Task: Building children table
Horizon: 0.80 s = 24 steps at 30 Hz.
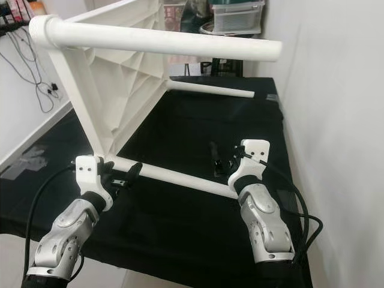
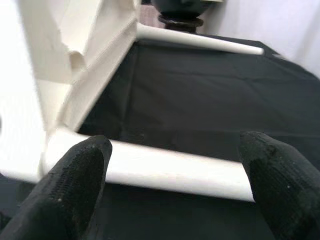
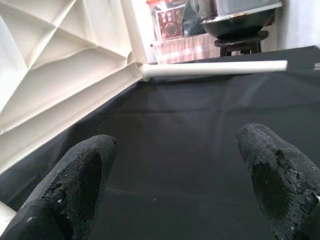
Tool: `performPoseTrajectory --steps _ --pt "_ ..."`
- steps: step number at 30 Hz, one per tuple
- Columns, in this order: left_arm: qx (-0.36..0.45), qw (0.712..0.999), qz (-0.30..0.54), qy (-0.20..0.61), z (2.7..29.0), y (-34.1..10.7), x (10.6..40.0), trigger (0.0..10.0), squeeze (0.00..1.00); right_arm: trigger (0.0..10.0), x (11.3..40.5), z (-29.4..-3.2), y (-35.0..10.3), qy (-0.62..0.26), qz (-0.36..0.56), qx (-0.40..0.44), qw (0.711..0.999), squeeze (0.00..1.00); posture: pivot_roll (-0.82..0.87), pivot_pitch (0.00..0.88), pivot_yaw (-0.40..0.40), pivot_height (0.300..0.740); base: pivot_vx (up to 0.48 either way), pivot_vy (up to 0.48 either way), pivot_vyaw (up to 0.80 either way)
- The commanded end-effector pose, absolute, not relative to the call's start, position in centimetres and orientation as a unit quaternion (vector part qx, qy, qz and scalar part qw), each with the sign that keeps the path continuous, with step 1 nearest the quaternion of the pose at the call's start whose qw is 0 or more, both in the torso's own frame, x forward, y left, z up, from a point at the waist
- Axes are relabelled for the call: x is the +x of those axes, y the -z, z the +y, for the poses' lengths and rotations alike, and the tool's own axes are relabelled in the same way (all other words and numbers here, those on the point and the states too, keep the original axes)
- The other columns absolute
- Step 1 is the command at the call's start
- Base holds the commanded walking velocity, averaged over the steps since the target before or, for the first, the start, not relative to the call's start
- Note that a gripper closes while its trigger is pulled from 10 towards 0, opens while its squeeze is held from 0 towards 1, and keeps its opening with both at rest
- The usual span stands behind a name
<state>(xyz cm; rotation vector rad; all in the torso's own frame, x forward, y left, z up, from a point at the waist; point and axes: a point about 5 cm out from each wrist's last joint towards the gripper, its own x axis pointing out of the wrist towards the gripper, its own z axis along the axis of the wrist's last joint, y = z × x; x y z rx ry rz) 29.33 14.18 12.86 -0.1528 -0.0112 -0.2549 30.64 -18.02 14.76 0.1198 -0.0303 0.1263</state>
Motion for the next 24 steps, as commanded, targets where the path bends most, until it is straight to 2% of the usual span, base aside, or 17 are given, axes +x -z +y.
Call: performPoseTrajectory --steps 1,14,22,24 --pt "-0.06 0.992 -0.012 0.111 14.14 -12.83 29.68 10.0 0.0 10.0 30.9 -17.6 -14.77 -0.069 -0.02 0.054 0.996 0.0 -0.08 0.0 0.044 0.74 0.0 0.0 0.0" --pt "-0.051 0.994 0.0 0.098 14.41 -12.33 29.99 10.0 0.0 10.0 31.07 -16.96 -14.66 -0.078 -0.025 0.045 0.996 0.0 -0.07 0.0 0.049 0.74 0.0 0.0 0.0" --pt "-0.048 0.995 -0.004 0.091 14.72 -12.44 30.27 10.0 0.0 10.0 31.2 -16.85 -14.54 -0.079 -0.026 0.046 0.996 0.0 -0.06 0.0 0.043 0.74 0.0 0.48 0.0" --pt "-0.054 0.994 -0.013 0.095 14.66 -12.61 30.25 10.0 0.0 10.0 31.17 -16.64 -14.56 -0.083 -0.027 0.043 0.995 0.0 -0.06 0.0 0.044 0.74 0.0 0.0 0.0"
